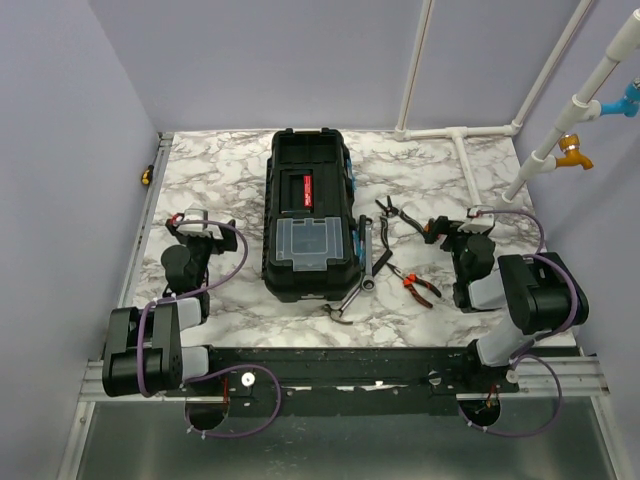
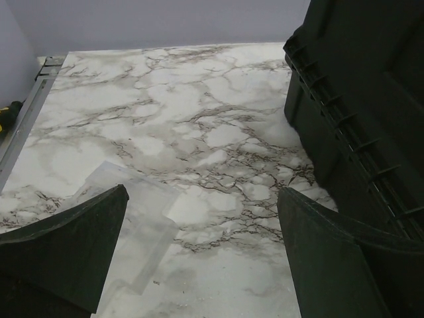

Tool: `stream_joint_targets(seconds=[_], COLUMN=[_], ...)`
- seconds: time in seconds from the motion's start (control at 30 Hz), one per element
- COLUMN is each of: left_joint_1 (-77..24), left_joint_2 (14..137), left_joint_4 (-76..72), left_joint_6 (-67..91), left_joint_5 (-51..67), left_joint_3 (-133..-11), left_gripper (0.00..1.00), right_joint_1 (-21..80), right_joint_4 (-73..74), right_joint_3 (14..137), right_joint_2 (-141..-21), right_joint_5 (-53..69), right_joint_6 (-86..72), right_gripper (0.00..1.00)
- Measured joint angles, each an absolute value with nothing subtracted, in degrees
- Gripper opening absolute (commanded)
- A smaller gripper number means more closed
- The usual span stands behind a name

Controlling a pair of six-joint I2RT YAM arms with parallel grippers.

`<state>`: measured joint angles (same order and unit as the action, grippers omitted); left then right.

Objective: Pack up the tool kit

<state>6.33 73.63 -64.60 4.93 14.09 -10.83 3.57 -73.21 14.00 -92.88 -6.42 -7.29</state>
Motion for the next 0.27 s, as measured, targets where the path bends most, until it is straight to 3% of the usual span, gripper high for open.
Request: stream_joint_targets(seconds=[0.27], left_joint_1=[4.2], left_joint_2=[73.6], left_joint_4=[-63.4], left_joint_6=[3.4], left_joint_5=[13.7], left_joint_3=[-11.4], left_gripper=[0.98], right_joint_1=[3.6], right_joint_4=[-73.2], right_joint_3=[14.0], right_joint_2=[-92.9], right_joint_5=[-4.0], right_joint_6=[-6.8], right_gripper=[1.00])
